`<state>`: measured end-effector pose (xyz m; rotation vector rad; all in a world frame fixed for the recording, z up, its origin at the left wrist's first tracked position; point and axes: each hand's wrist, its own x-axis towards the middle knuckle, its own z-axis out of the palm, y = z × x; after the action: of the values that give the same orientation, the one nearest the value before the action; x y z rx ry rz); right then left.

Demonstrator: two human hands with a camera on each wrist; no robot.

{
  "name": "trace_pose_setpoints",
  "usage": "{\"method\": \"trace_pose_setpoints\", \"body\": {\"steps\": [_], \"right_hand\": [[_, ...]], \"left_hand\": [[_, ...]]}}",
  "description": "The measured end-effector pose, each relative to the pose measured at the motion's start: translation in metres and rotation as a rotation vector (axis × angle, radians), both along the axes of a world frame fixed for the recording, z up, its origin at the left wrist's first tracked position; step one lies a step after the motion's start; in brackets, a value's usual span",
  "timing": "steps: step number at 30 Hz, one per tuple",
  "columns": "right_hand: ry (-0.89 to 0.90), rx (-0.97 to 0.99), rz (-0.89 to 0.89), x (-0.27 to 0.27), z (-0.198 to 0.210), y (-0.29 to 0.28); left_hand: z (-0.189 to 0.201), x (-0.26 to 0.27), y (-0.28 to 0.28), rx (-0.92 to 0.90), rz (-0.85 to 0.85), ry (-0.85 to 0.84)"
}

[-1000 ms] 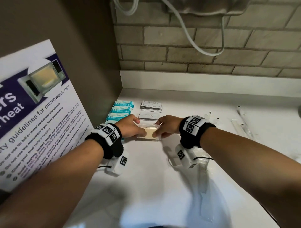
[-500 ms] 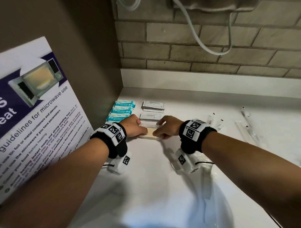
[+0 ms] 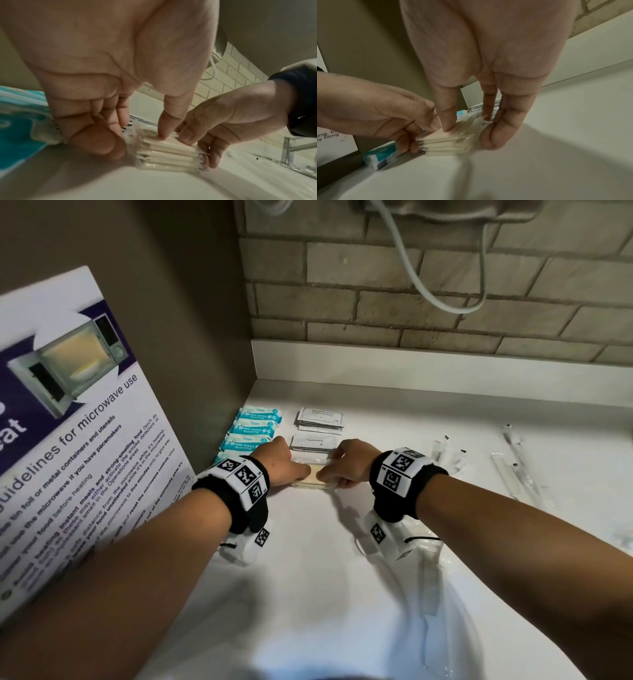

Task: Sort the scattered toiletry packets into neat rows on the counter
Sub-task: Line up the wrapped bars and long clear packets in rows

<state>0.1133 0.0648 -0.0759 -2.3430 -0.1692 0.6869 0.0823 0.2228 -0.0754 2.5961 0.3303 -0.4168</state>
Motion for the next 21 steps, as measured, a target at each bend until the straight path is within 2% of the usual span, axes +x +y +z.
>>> {"method": "trace_pose_setpoints", "body": {"steps": [8, 13, 15, 18, 21], "right_hand": [[-0.071, -0.003, -0.027, -0.005, 0.000, -0.008], [-0.141, 0.070, -0.101, -0.009, 0.011, -0.041], [-0.203, 0.065, -0.124, -0.011, 0.021, -0.070], [-0.265, -0.047, -0.223, -0.010, 0.035, -0.119], [-0.204, -0.235, -0.312, 0.003, 0.034, -0.166]], "left_hand": [[0.001, 0.000, 0.001, -0.031, -0.009, -0.077], [0.010, 0.003, -0.005, -0.123, 0.033, -0.183], [0.016, 0.004, -0.021, -0.142, -0.016, -0.242], [0.022, 0.004, -0.058, -0.186, -0.161, -0.270], [0.016, 0.006, -0.102, -0.173, -0.305, -0.248]]}}
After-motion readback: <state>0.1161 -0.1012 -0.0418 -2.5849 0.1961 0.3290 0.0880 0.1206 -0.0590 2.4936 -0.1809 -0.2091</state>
